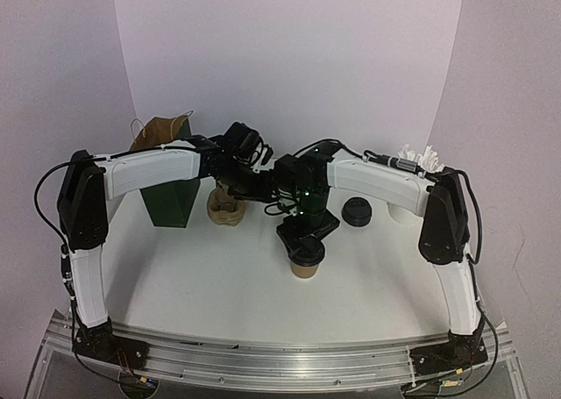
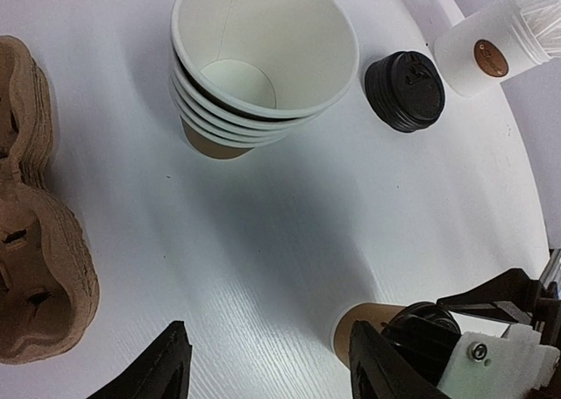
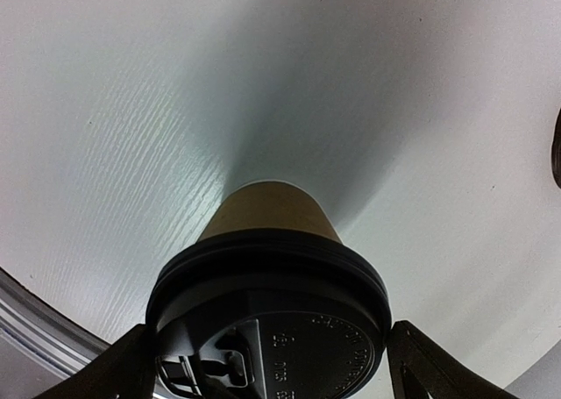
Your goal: Pack the takeout coffee
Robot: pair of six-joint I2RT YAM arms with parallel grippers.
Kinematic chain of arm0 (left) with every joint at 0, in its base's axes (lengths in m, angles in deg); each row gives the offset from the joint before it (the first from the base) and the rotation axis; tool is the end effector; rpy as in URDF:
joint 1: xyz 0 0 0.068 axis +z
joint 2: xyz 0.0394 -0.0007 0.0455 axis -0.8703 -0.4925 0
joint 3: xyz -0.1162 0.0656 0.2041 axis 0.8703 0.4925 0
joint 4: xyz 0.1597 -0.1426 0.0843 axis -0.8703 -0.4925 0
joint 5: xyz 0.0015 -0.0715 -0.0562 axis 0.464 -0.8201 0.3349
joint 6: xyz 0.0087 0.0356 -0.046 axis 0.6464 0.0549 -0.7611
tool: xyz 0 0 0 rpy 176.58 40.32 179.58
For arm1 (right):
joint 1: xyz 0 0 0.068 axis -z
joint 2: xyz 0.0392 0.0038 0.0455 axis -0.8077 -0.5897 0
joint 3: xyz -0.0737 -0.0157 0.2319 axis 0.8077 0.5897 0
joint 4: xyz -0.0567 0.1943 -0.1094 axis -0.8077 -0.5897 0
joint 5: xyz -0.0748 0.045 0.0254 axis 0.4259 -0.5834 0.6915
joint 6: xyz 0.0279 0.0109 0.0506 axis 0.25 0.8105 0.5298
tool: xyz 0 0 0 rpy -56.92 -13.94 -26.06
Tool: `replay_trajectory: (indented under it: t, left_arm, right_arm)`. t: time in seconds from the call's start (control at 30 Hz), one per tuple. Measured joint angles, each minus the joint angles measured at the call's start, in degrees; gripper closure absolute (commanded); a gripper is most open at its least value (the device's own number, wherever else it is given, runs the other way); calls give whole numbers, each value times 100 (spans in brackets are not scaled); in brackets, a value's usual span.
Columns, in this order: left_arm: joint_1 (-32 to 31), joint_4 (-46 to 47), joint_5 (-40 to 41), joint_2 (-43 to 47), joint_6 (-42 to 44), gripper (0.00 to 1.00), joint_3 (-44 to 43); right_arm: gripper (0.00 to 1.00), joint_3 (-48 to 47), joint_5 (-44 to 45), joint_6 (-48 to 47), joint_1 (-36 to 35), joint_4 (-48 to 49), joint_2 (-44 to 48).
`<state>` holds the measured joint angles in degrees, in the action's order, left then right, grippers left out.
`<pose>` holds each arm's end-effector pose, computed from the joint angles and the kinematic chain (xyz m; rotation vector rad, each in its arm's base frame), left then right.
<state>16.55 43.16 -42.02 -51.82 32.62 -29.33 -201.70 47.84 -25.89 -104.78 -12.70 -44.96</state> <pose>0.2882 -0.2839 0.2410 0.5242 2.4841 -0.6173 0.2526 0.3051 0.2093 -0.9786 2.8148 -0.0048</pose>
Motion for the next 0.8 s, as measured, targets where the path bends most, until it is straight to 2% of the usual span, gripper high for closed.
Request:
replay_trajectory:
  t: [0.8]
  left_arm:
    - [0, -6, 3, -27, 2, 39, -27]
  right_arm:
    - [15, 412, 82, 225, 44, 200, 250]
